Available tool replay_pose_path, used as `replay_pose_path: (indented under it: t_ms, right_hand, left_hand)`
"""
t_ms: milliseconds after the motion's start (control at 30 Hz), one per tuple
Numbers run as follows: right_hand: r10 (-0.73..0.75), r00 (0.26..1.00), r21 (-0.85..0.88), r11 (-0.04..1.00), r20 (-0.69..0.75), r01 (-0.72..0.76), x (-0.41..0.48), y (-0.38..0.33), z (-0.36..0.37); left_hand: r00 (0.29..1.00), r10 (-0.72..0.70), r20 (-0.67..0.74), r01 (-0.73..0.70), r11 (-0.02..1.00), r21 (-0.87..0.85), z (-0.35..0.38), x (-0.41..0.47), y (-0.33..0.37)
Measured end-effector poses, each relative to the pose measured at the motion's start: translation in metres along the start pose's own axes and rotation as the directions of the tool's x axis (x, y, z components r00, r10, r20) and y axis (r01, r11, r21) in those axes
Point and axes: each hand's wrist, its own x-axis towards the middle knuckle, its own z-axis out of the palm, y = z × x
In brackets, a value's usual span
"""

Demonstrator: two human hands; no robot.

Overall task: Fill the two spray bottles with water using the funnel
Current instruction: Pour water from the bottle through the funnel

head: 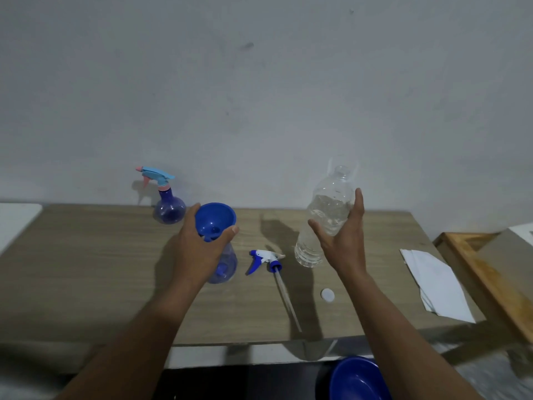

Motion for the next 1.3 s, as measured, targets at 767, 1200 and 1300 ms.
replay_pose_path:
  t_ms: [767, 1200, 1300]
  right_hand:
    - [-0.205, 0.822, -0.127, 0.94, 0.531, 0.317, -0.028, -0.145, 0.073]
    - [0.07, 0.643, -0.372, 0.86, 0.762, 0.348, 0.002, -0.17, 0.122]
    - [0.069, 0.614, -0.334, 0.883, 0.786, 0.329, 0.01, -0.174, 0.118]
  left_hand:
    - [0.979, -0.17, 0.116, 0.162, 0.984, 0.078, -0.001, 0.002, -0.051]
    - [0.947, -0.266, 0.178, 0.249, 0.962, 0.111, 0.003, 0.013, -0.07]
    - [0.95, -0.234, 0.207, 0.214, 0.97, 0.116, 0.002, 0.016, -0.07]
